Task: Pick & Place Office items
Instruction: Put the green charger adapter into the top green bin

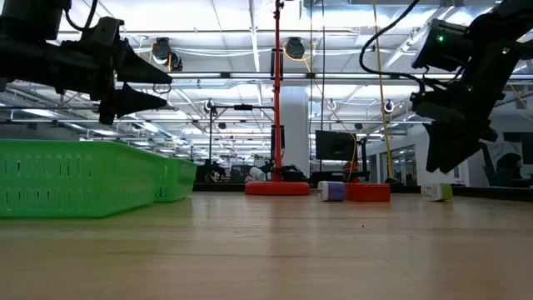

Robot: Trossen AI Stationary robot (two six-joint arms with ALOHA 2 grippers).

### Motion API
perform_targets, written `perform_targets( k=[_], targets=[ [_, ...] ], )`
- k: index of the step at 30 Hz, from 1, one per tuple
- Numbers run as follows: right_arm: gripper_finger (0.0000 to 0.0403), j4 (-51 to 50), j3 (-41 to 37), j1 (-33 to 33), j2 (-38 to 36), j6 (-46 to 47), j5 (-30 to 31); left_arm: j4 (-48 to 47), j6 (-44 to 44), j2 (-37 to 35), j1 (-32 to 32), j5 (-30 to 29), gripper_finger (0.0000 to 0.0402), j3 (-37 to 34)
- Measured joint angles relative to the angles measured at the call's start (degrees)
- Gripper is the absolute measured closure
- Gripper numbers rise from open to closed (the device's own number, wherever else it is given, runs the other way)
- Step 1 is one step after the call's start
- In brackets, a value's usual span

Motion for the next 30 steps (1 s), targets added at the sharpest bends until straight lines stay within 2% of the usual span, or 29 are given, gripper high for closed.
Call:
perform_targets(
  k=[4, 10, 19, 24, 30],
  targets=[
    [0.019, 1.36, -2.5, -0.03, 0.0, 0.36, -1.19, -0.02, -1.19, 0.0, 0.04, 0.02, 0.0122, 0.0],
    [0.019, 12.88, -7.4, -0.02, 0.02, -2.48, -13.51, -0.07, -1.26, 0.0, 0.04, 0.09, 0.0127, 0.0],
    [0.019, 19.4, -7.83, -0.02, -0.72, -9.43, -21.18, -0.37, -1.11, 0.0, 0.04, 0.11, 0.0111, 0.0],
    [0.019, 18.99, -5.92, -0.02, -2.99, -15.01, -19.13, -0.74, -0.97, 0.01, 0.04, 0.12, 0.0113, 0.0],
    [0.019, 17.12, -5.64, -0.02, -4.17, -23.17, -5.4, -1.6, -1.25, 0.02, 0.04, 0.17, 0.0125, 0.0]
  ],
)
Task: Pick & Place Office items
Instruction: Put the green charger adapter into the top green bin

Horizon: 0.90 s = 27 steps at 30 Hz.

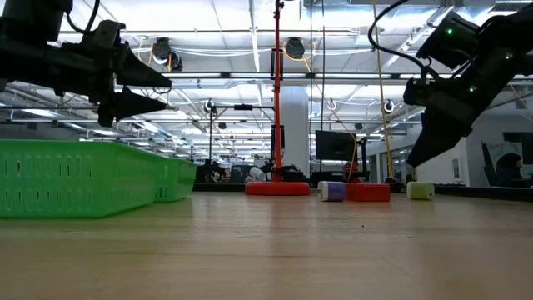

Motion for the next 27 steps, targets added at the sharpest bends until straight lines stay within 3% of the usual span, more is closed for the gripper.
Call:
perform_targets(
  k=[4, 9, 24, 27],
  targets=[
    [0.019, -2.78, 0.0, 0.0, 2.32, 0.61, 6.58, -0.06, -0.69, 0.0, -0.07, 0.02, 0.0127, 0.0],
    [0.019, -3.7, 0.0, 0.0, 5.28, 2.4, 9.97, -0.58, -1.43, -0.01, -0.1, 0.15, 0.0117, 0.0],
    [0.019, 0.56, 0.0, -5.73, 14.79, 2.12, 9.75, -3.15, -5.76, 0.0, -0.09, 0.15, 0.0125, 0.0],
    [0.0192, 0.57, 0.0, -6.68, 15.17, 1.91, 7.48, -3.6, -5.76, 0.0, -0.09, 0.13, 0.0128, 0.0]
  ],
)
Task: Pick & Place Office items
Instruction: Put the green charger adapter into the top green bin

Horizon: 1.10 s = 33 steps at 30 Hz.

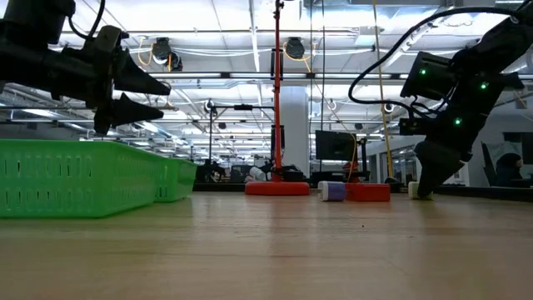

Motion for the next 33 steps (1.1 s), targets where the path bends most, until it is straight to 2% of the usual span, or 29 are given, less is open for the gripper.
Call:
perform_targets(
  k=[4, 16, 33],
  targets=[
    [0.0206, 1.06, 0.0, -0.74, -0.01, -1.81, -3.75, -1.24, -0.2, 0.0, 0.0, 0.0, 0.0122, 0.0],
    [0.0267, 1.71, 0.0, -0.86, -0.01, -4.89, -3.72, -2.06, -1.49, 0.0, 0.02, -0.01, 0.0107, 0.01],
    [0.027, 4.42, 0.0, -0.86, -0.01, -7.29, -4.15, -2.17, -1.49, 0.0, 0.02, -0.03, 0.0107, 0.0]
  ],
)
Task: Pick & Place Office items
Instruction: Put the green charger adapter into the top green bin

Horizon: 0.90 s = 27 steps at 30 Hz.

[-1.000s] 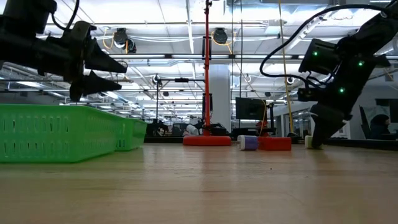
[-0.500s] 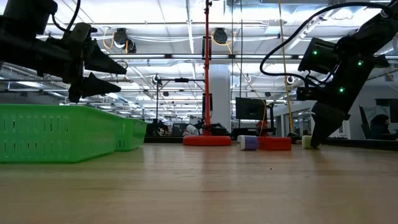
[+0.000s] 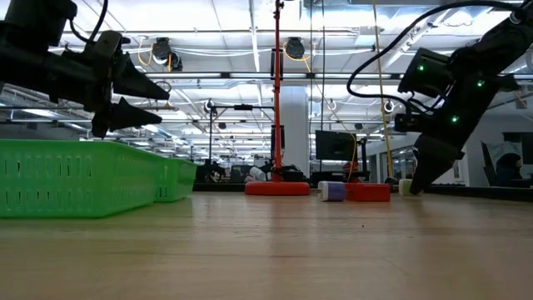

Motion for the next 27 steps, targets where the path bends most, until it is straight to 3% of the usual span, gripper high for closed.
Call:
perform_targets(
  k=[14, 20, 27],
  targets=[
    [0.027, 10.93, 0.0, 0.0, 0.0, -4.38, -1.12, -0.35, -0.17, 0.0, -0.02, -0.02, 0.0107, 0.0],
    [0.027, 20.89, 0.0, 0.0, 0.0, -9.45, -1.75, 0.46, -0.17, 0.0, 0.07, -1.46, 0.0107, 0.0],
    [0.027, 41.27, 0.02, -0.09, 0.0, -10.55, -15.38, 9.47, 5.35, -0.02, 1.07, -9.35, 0.0107, 0.02]
  ],
)
